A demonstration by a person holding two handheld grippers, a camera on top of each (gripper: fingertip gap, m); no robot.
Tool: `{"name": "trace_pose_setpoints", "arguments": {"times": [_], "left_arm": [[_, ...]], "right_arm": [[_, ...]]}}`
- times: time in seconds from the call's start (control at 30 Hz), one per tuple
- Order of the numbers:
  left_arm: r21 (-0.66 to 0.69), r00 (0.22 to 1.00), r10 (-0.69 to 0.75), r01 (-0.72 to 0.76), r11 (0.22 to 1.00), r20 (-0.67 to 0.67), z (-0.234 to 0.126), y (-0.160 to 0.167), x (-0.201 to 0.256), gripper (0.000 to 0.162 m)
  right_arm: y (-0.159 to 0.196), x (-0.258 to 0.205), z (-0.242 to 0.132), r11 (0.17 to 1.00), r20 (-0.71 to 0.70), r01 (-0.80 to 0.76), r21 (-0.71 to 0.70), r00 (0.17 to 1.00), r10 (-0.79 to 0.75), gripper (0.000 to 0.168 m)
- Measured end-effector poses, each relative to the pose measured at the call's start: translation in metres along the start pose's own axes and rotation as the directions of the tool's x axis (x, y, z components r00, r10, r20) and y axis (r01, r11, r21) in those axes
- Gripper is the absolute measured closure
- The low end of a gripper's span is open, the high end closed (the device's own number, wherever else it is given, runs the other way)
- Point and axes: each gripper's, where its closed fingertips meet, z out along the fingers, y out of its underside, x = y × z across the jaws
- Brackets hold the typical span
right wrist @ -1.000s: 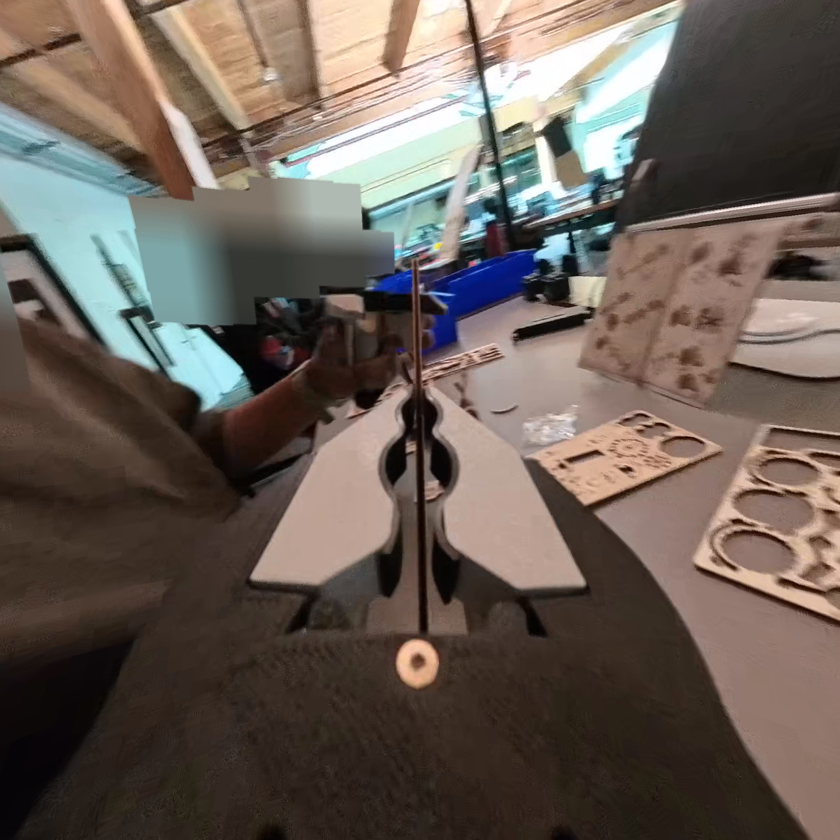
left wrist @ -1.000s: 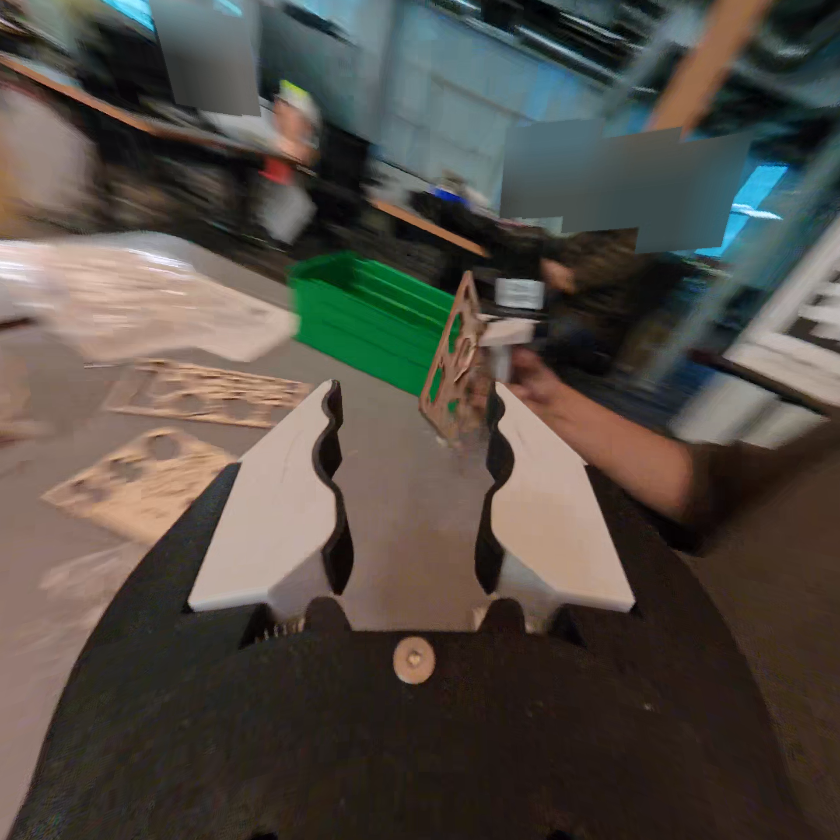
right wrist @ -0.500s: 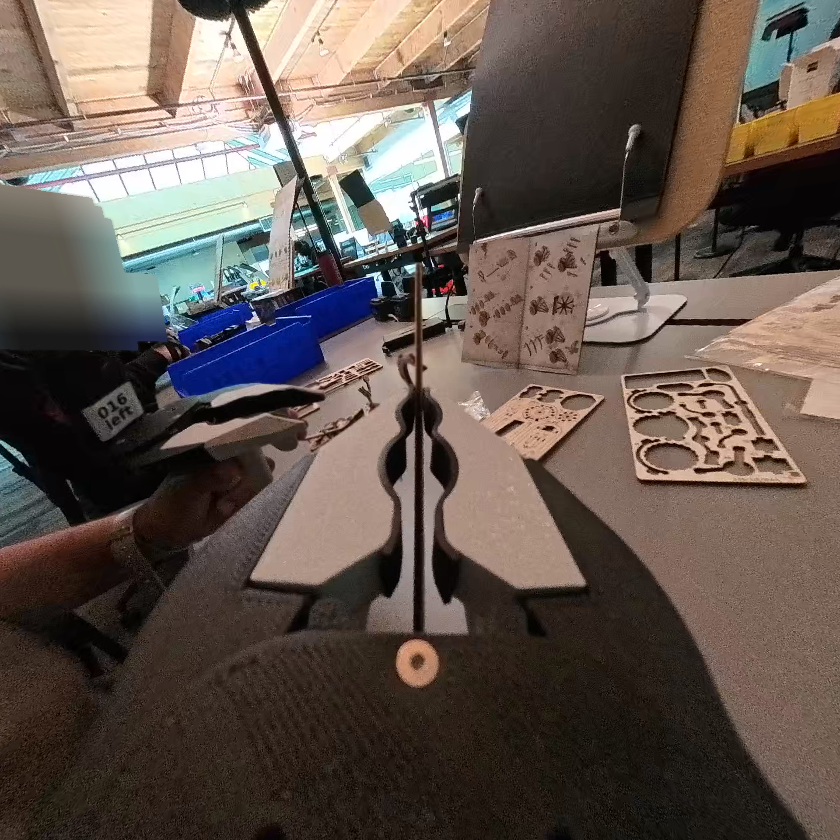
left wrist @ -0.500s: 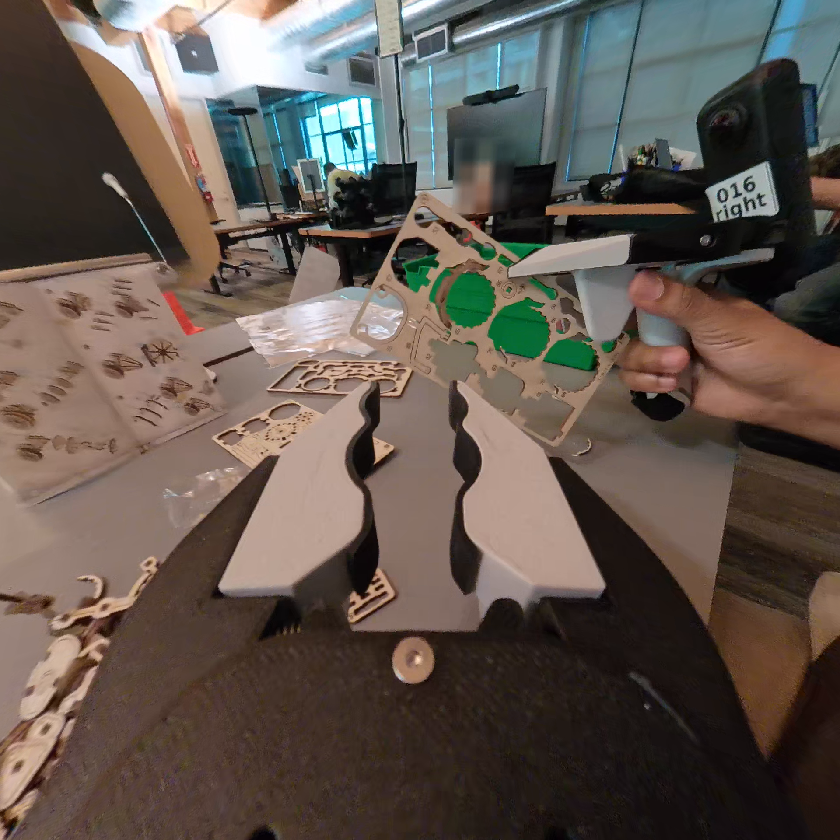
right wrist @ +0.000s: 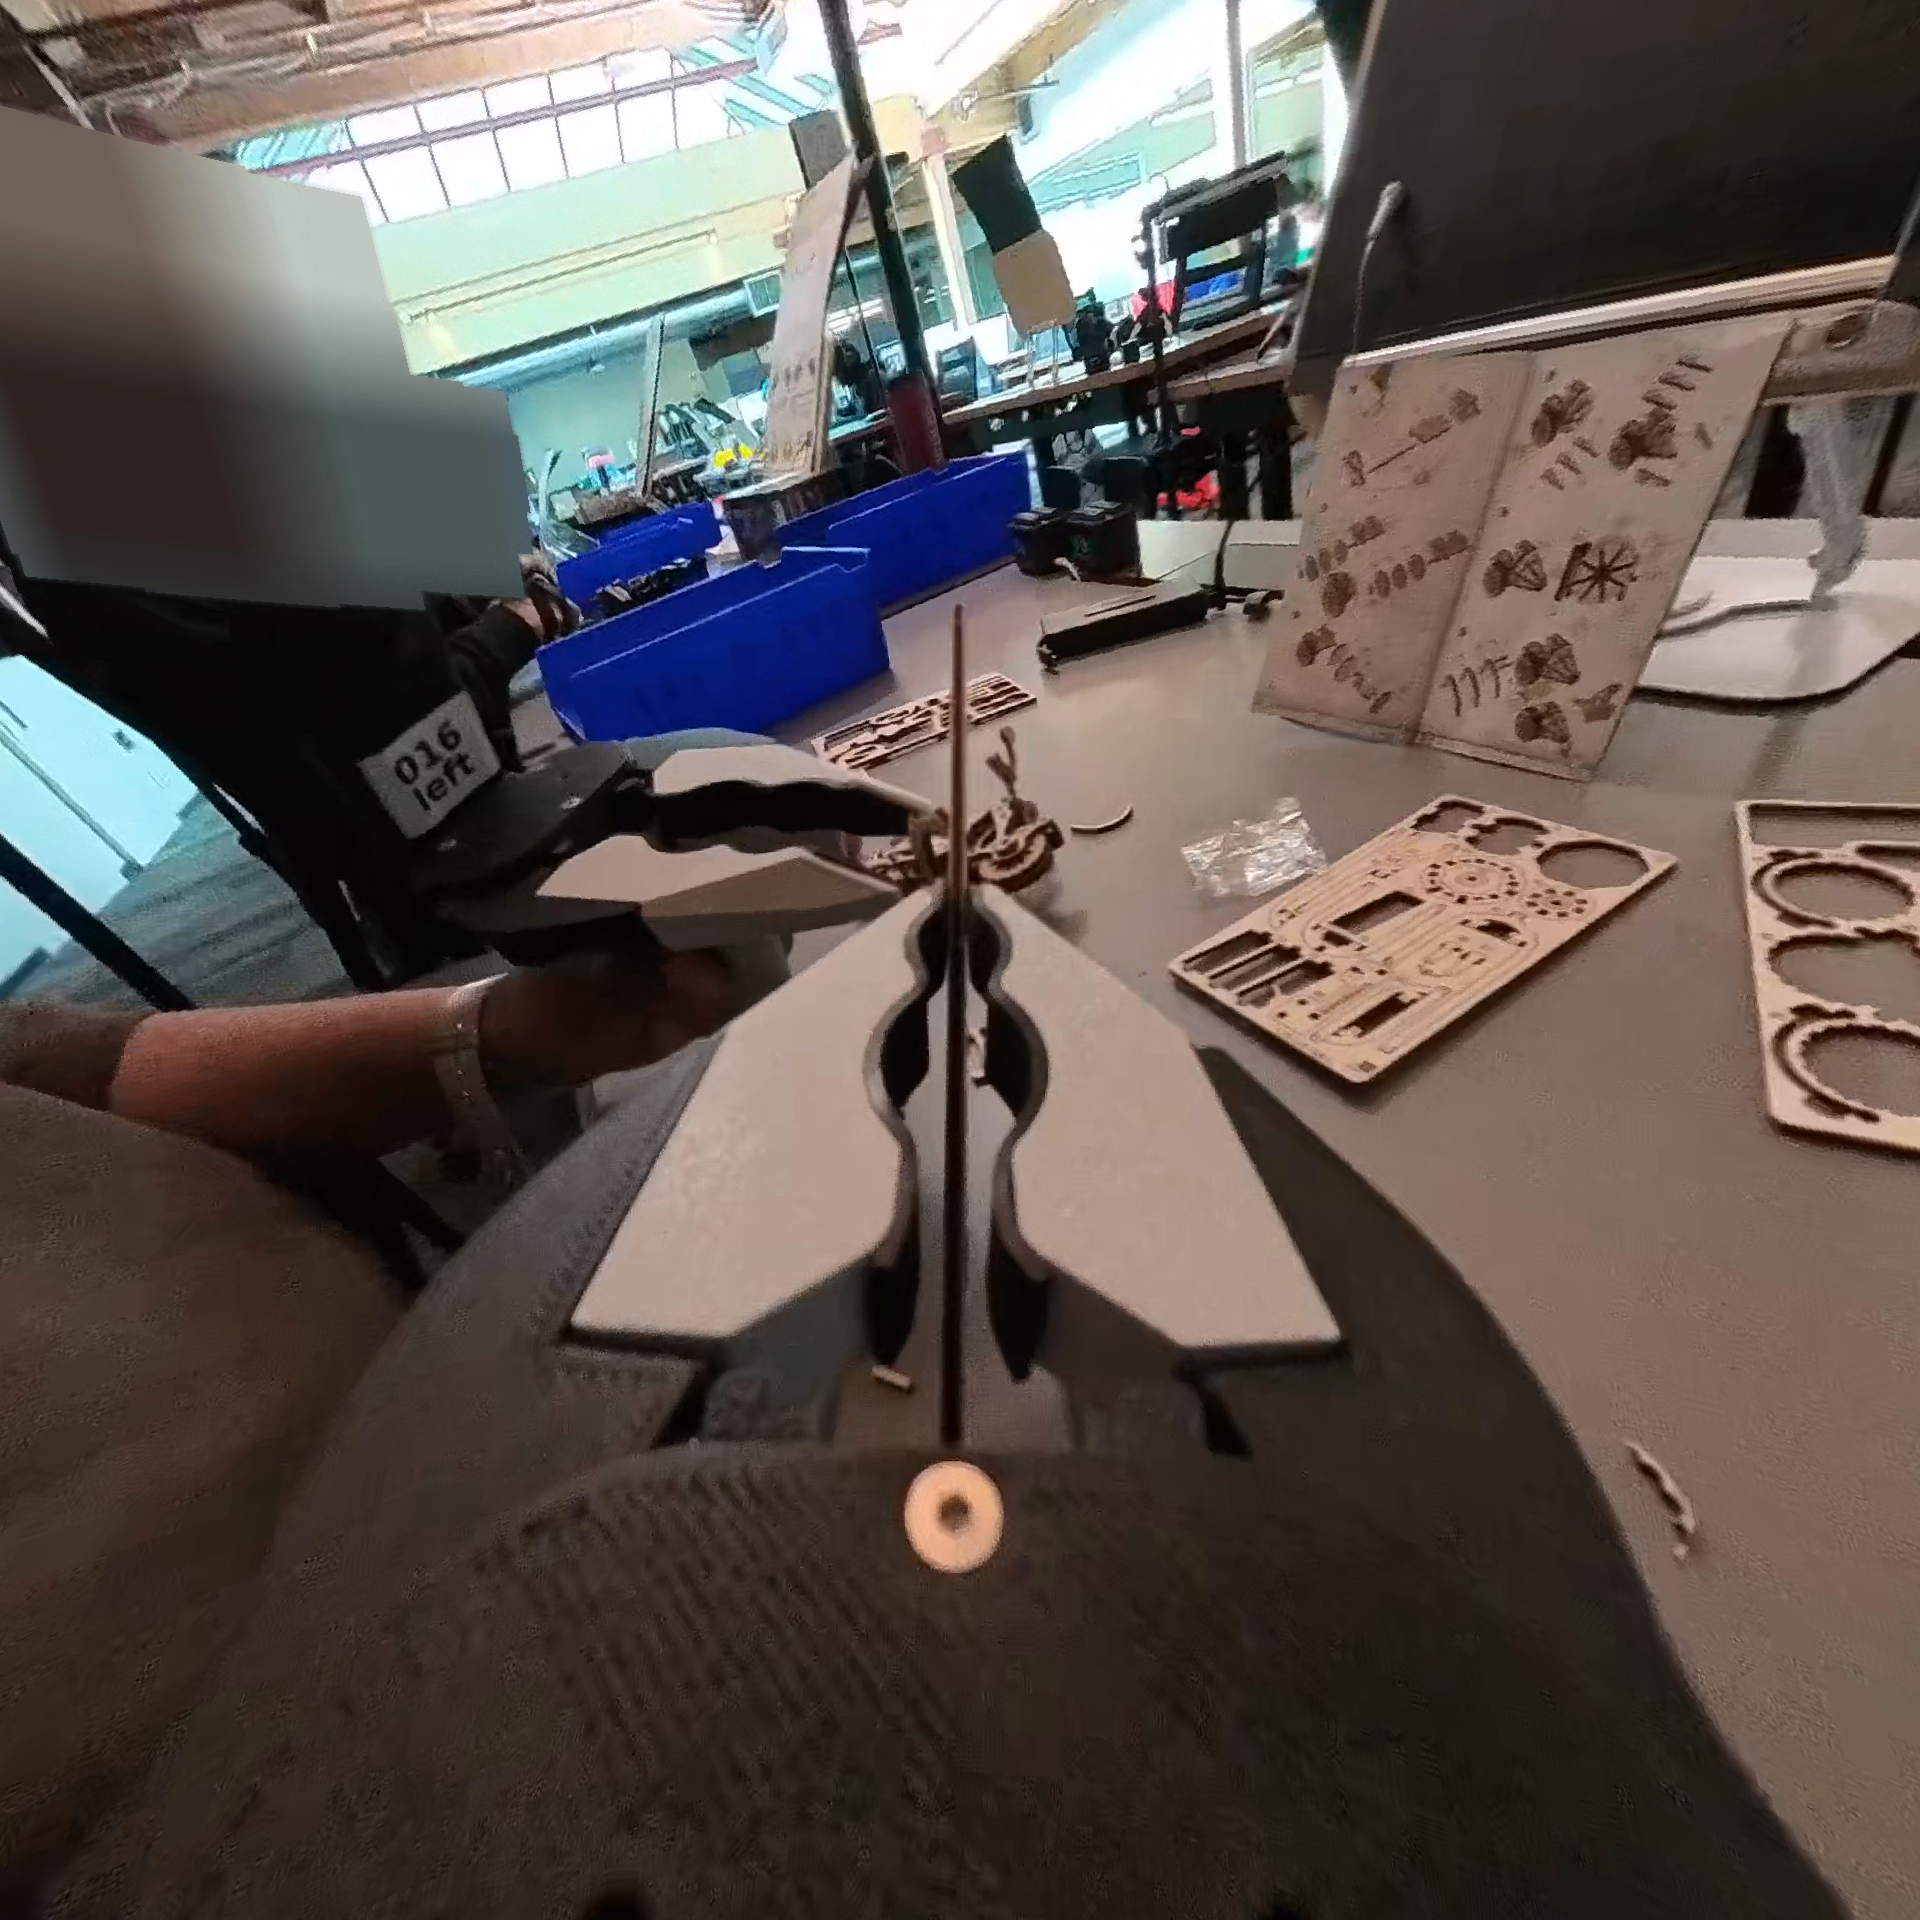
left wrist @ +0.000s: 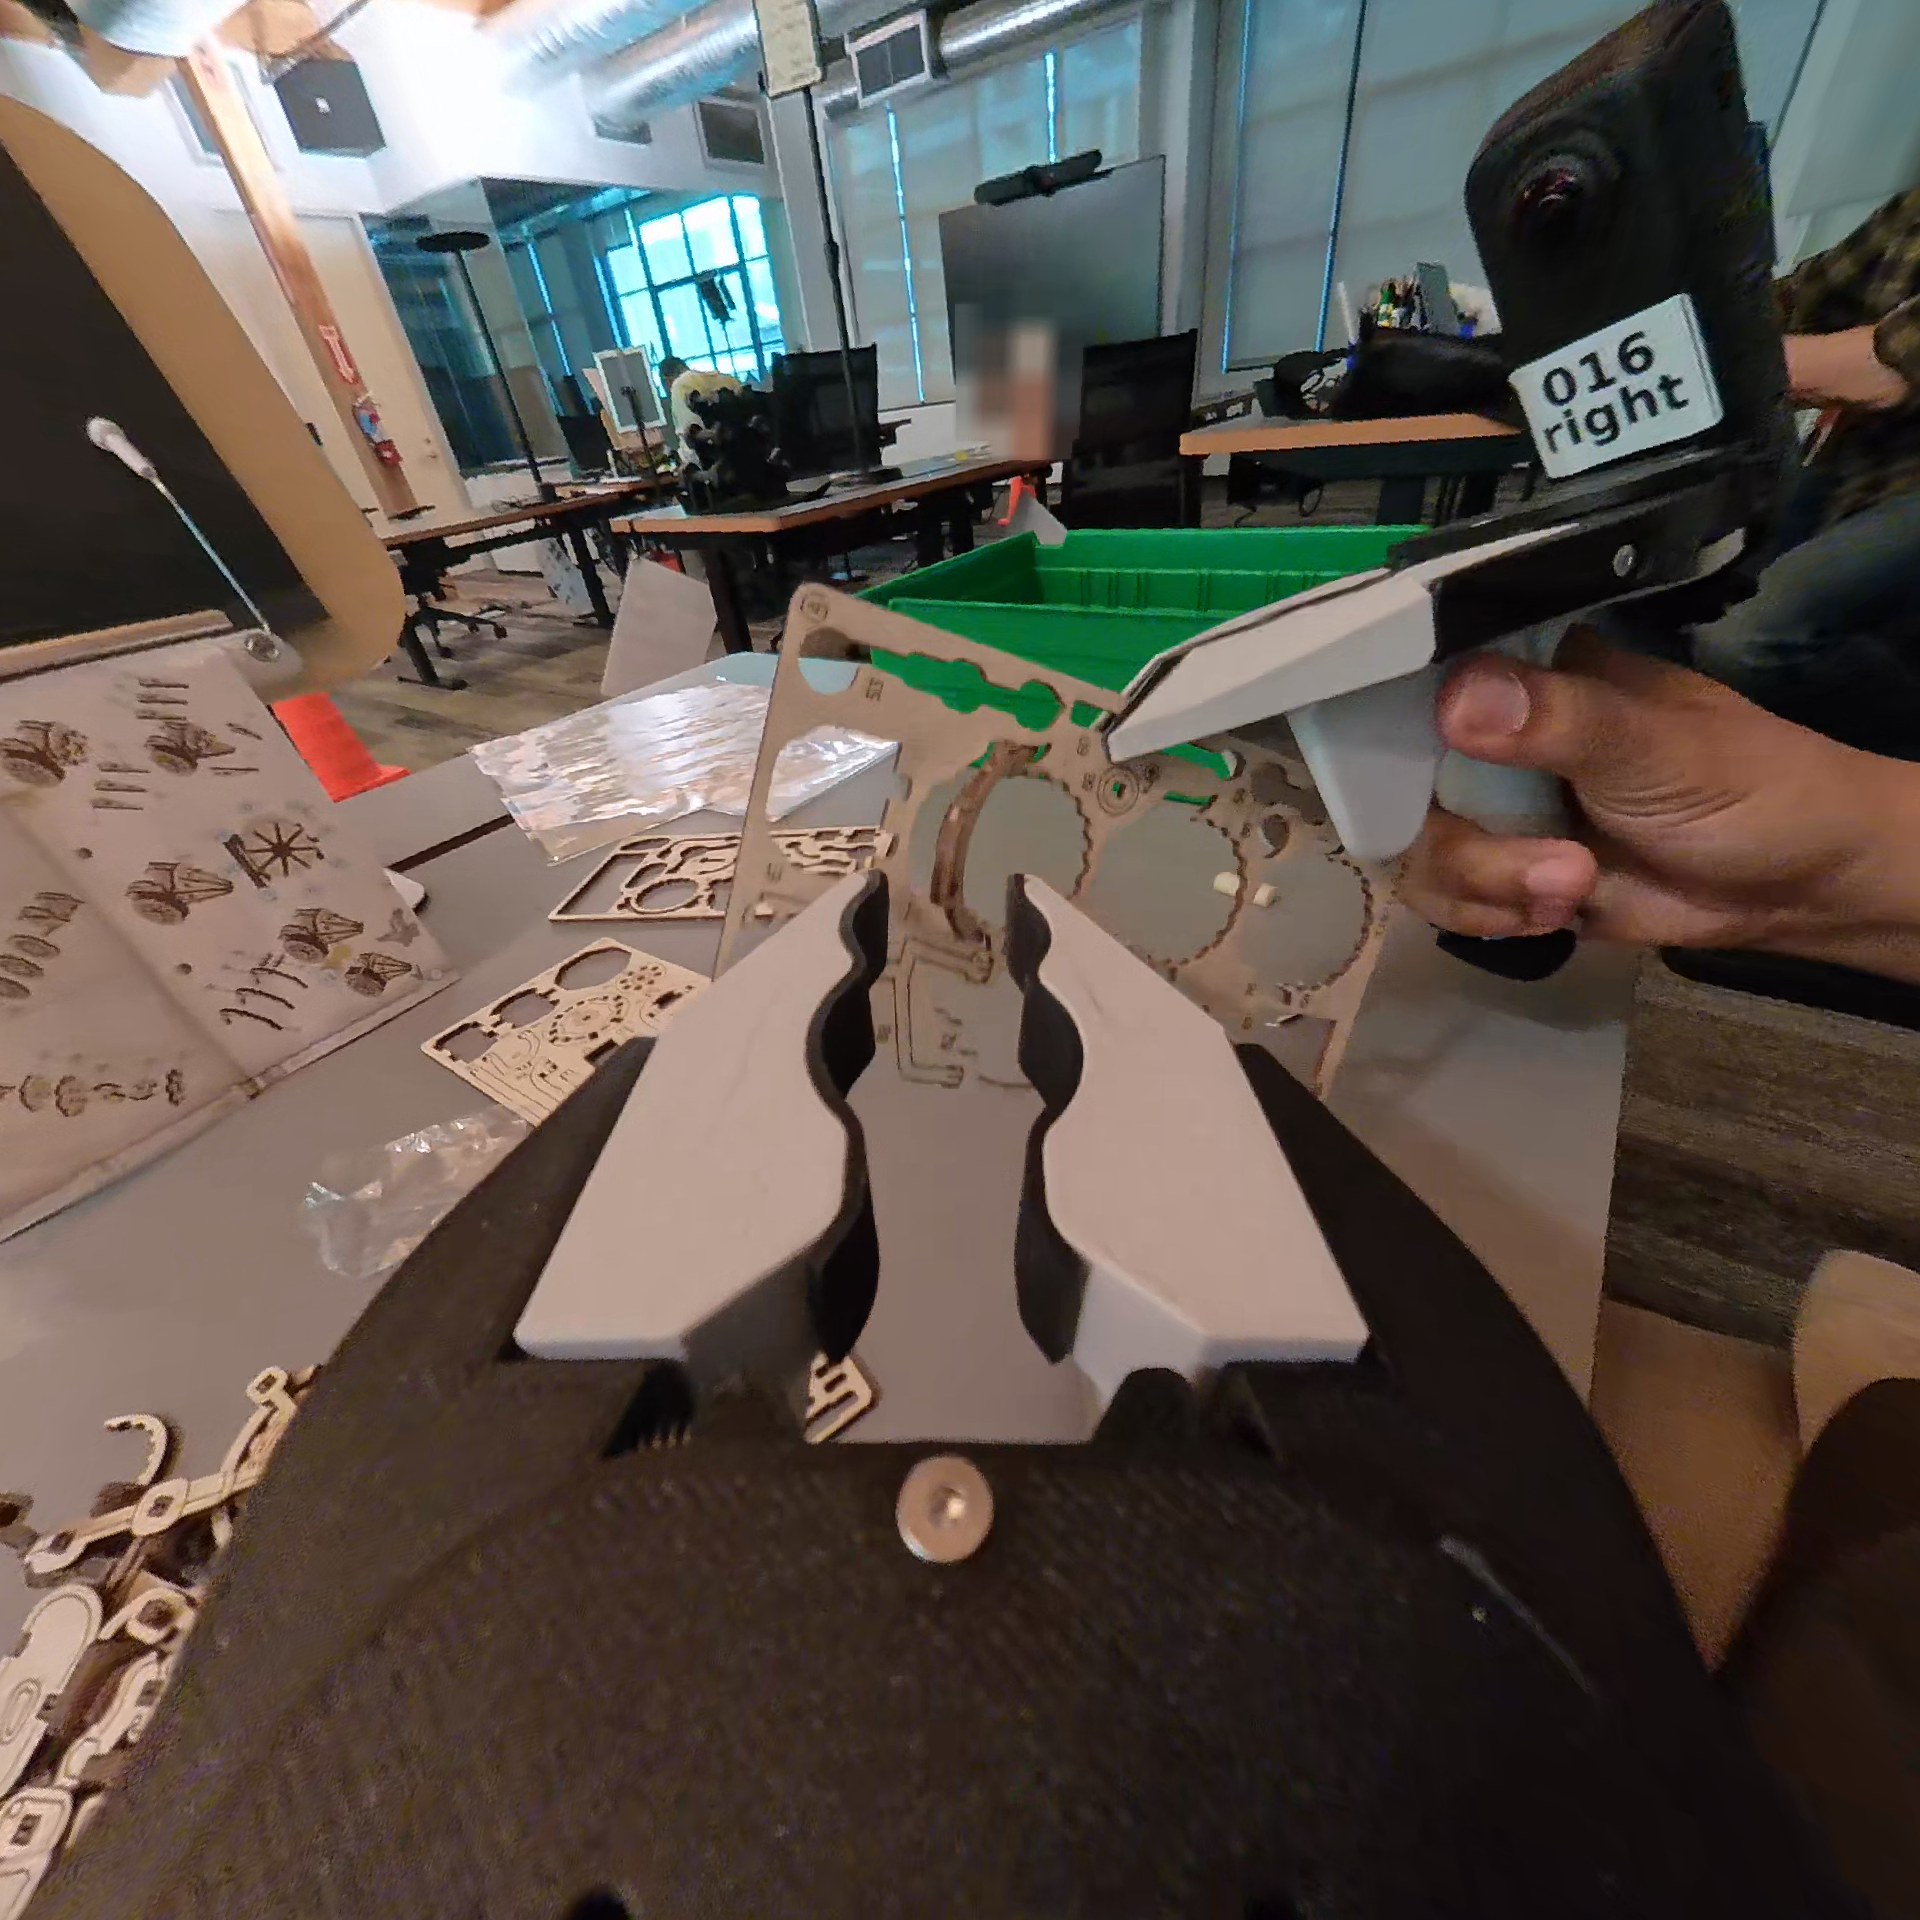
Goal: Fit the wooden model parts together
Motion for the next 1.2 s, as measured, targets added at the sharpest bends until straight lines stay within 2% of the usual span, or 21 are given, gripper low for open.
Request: {"name": "trace_pose_setpoints", "arguments": {"times": [0.17, 0.27, 0.37, 0.47, 0.57, 0.6, 0.7, 0.73, 0.83, 0.97, 1.03, 1.13, 1.2], "left_arm": [[0.01, 1.0, 0.01, -0.01, 1.0, -0.023, -0.003, -0.001, 0.003, 0.158], [0.0, 0.998, -0.018, 0.018, 1.0, -0.065, -0.004, 0.0, 0.005, 0.16], [-0.008, 0.982, -0.132, 0.132, 0.991, -0.132, -0.004, -0.005, 0.007, 0.161], [0.004, 0.934, -0.291, 0.298, 0.954, -0.208, -0.004, -0.013, 0.01, 0.161], [-0.01, 0.907, -0.364, 0.371, 0.929, -0.214, -0.002, -0.009, 0.009, 0.162], [-0.015, 0.921, -0.338, 0.342, 0.94, -0.195, -0.001, -0.007, 0.009, 0.162], [-0.023, 0.99, -0.075, 0.073, 0.997, -0.119, -0.001, -0.005, 0.014, 0.162], [-0.018, 0.994, -0.036, 0.035, 0.999, -0.103, -0.001, -0.006, 0.015, 0.162], [-0.011, 0.991, -0.087, 0.087, 0.996, -0.106, -0.001, -0.007, 0.011, 0.162], [-0.008, 0.943, -0.282, 0.285, 0.958, -0.177, -0.004, -0.012, 0.007, 0.162], [-0.016, 0.946, -0.269, 0.271, 0.963, -0.178, -0.002, -0.01, 0.011, 0.162], [-0.033, 0.974, -0.148, 0.145, 0.989, -0.17, 0.0, -0.005, 0.019, 0.162], [-0.034, 0.969, -0.184, 0.181, 0.983, -0.166, -0.001, -0.006, 0.016, 0.162]], "right_arm": [[0.005, -0.01, 0.005, 0.997, 0.024, 0.062, -0.049, 0.998, -0.06, 0.168], [0.008, -0.01, 0.005, 0.997, 0.049, 0.056, -0.061, 0.997, -0.053, 0.168], [0.004, -0.011, 0.0, 0.997, 0.089, 0.051, -0.053, 0.995, -0.046, 0.168], [-0.003, -0.013, -0.003, 0.999, 0.119, 0.007, -0.035, 0.993, -0.003, 0.168], [0.001, -0.01, -0.003, 0.998, 0.104, 0.021, -0.056, 0.994, -0.015, 0.167], [0.001, -0.008, -0.002, 0.998, 0.088, 0.019, -0.064, 0.996, -0.013, 0.168], [-0.001, -0.001, -0.001, 0.998, 0.005, 0.005, -0.061, 1.0, -0.005, 0.167], [-0.003, -0.002, -0.001, 0.998, -0.014, 0.015, -0.057, 1.0, -0.016, 0.166], [-0.004, -0.005, 0.001, 0.999, -0.012, 0.006, -0.053, 1.0, -0.007, 0.168], [-0.004, -0.012, -0.002, 0.998, 0.084, 0.019, -0.055, 0.996, -0.014, 0.168], [-0.002, -0.008, -0.004, 0.998, 0.09, 0.007, -0.059, 0.996, -0.002, 0.168], [0.0, -0.002, -0.005, 0.998, 0.05, -0.006, -0.065, 0.999, 0.01, 0.167], [-0.002, -0.005, -0.005, 0.999, 0.062, -0.005, -0.054, 0.998, 0.008, 0.168]]}}
